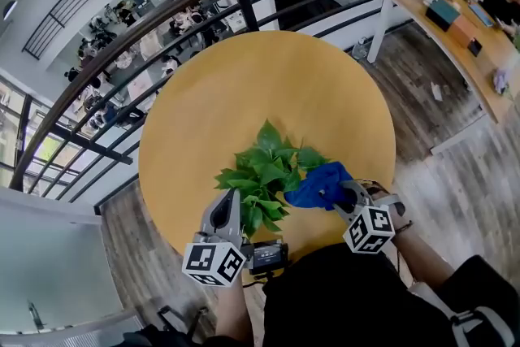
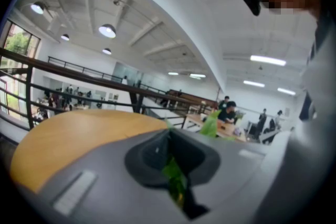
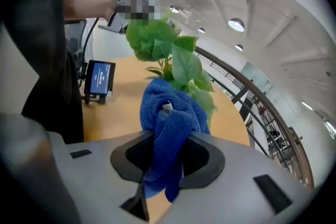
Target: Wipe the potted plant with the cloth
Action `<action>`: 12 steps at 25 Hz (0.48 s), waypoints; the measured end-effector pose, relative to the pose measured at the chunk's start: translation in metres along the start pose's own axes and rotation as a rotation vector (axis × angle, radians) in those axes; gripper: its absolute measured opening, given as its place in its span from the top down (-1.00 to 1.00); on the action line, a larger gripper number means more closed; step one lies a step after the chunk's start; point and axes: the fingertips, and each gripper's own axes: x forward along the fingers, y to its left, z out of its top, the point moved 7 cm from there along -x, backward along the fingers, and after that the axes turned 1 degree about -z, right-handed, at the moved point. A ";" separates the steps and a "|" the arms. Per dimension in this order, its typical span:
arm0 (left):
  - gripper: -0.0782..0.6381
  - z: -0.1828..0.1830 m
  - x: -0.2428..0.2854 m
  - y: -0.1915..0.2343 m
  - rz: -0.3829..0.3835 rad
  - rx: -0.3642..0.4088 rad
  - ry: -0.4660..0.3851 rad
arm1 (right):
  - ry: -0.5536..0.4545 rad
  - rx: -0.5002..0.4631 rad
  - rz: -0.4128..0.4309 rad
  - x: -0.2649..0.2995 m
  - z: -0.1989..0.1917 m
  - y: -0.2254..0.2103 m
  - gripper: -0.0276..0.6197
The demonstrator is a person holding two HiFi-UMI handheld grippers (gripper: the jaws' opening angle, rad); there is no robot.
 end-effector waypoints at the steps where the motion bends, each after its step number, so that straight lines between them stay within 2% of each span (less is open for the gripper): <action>1: 0.78 0.000 0.000 0.000 0.002 -0.001 -0.001 | 0.037 -0.007 0.008 0.002 -0.010 0.002 0.54; 4: 0.78 0.001 0.001 -0.001 0.002 -0.003 -0.006 | 0.131 -0.018 0.005 -0.001 -0.036 0.000 0.54; 6: 0.78 0.002 0.001 -0.002 -0.002 -0.001 -0.006 | 0.132 0.025 -0.031 -0.011 -0.044 -0.012 0.54; 9: 0.78 0.002 0.001 -0.001 -0.008 0.000 -0.005 | 0.000 0.207 -0.159 -0.044 -0.038 -0.053 0.54; 12: 0.78 0.002 0.001 -0.001 -0.011 0.003 -0.001 | -0.238 0.359 -0.344 -0.090 -0.014 -0.103 0.54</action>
